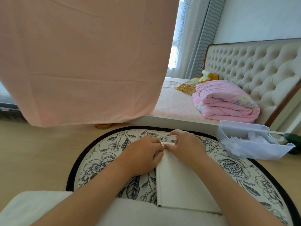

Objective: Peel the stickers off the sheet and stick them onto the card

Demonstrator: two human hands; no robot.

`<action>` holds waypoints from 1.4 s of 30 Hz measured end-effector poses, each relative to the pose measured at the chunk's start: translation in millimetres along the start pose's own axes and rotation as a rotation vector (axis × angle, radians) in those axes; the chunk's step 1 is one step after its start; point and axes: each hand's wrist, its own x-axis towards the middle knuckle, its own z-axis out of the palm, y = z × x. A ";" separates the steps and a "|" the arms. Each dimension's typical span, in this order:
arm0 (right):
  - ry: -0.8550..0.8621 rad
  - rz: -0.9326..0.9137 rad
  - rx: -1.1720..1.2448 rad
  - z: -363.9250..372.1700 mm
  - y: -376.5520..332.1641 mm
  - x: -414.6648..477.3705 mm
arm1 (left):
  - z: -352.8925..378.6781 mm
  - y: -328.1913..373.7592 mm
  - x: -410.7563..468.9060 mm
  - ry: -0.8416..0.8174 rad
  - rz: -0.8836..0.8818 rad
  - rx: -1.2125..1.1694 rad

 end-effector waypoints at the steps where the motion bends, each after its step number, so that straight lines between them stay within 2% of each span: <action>1: 0.009 -0.034 -0.034 -1.9 1.6 -4.1 | -0.7 1.0 -1.2 -0.004 -0.003 0.000; 5: -0.024 -0.309 -0.125 -4.6 10.6 -22.6 | 0.5 1.8 -6.2 0.000 -0.011 -0.020; 8: -0.109 -0.396 -0.204 -1.1 10.9 -31.4 | 2.6 2.4 -7.1 0.012 -0.016 -0.030; 17: -0.214 -0.328 -0.298 4.3 3.1 -27.5 | 10.7 0.9 -7.8 0.032 -0.064 -0.077; 23: -0.194 -0.328 -0.259 7.6 5.1 -29.3 | 10.6 3.7 -2.9 -0.057 -0.100 0.001; 28: -0.145 -0.350 -0.230 3.4 6.6 -32.9 | 10.1 4.0 -0.3 -0.136 -0.079 0.173; 32: -0.125 -0.372 -0.219 2.4 12.3 -37.9 | 7.3 4.0 -1.3 -0.117 -0.075 0.144; 36: -0.131 -0.357 -0.223 3.3 13.4 -37.4 | 6.9 3.6 -2.8 -0.044 0.012 0.099; 42: -0.211 -0.327 -0.240 2.6 10.7 -34.5 | 10.8 3.6 -6.1 0.002 0.008 0.064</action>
